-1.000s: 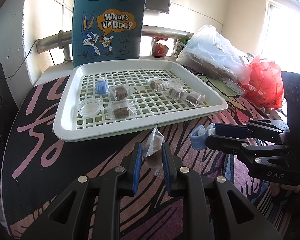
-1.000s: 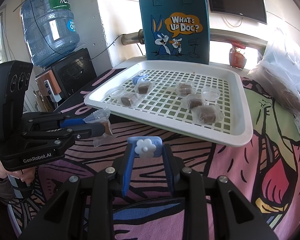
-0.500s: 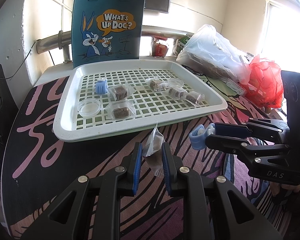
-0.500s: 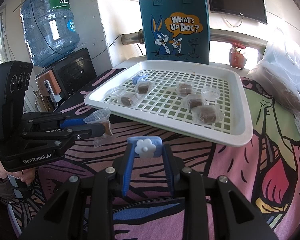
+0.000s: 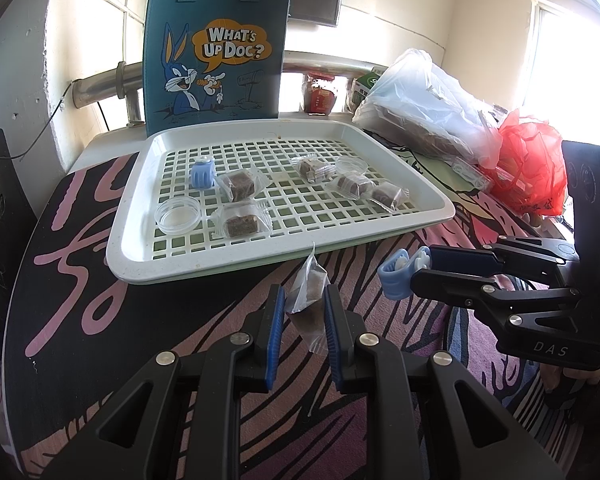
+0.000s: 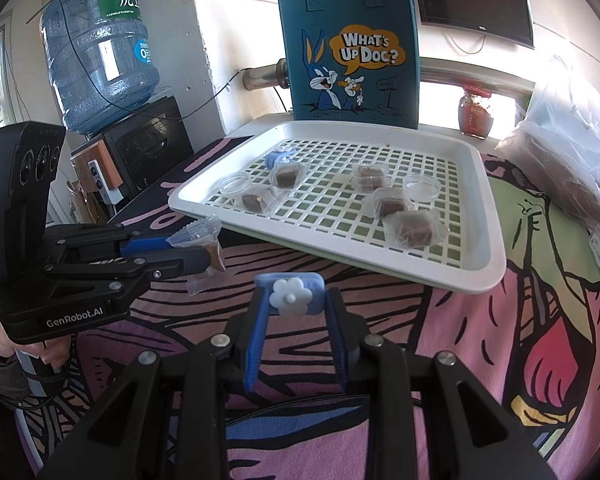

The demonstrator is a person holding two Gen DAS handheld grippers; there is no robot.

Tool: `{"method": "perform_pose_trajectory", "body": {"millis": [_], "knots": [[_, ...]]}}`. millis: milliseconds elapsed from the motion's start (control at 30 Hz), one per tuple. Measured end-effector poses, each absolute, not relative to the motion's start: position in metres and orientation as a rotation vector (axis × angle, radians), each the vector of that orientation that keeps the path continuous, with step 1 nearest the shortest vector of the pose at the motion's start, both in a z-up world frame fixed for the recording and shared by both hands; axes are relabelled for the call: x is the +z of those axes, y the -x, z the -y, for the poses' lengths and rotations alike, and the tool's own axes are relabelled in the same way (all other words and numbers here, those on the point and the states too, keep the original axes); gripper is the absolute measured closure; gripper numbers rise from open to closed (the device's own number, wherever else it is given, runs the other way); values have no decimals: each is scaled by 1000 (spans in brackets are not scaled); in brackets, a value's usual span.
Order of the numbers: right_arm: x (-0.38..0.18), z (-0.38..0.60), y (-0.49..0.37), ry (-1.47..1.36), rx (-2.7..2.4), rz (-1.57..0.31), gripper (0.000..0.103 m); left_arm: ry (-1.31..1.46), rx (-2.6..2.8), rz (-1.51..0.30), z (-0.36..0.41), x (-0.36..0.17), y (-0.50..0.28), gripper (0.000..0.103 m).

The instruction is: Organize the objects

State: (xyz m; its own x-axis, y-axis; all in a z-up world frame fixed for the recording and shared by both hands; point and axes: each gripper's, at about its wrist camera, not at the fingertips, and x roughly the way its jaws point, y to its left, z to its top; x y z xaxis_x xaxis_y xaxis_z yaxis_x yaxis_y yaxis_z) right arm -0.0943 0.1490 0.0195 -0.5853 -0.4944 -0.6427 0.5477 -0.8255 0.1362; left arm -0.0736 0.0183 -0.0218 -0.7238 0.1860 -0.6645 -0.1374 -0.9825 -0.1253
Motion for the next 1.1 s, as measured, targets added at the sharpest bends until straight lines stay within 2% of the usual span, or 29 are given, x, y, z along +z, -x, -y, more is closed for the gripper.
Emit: {"method": "perform_pose_trajectory", "body": {"millis": [467,600,700,800,900,1100], "knots": [[17,-156,100,-960,-2353,-41,75,1121,2748,117,-12,-22,78,85],[30,-170,106,-950,-2349,43,75,1104,2757,177,5,-2,82,85],[50,-181,114,-917,-2362,71,75,1049,2806,137,15,23,91,85],[70,-190,132,-893,-2396,58,75,1036,2819,129,22,41,119,85],[84,-198,164,-902,-2423,95,75,1091,2792,196,25,46,159,85],[77,-200,248,-1013,-2473,188,75,1163,2777,265,14,24,229,85]]}}
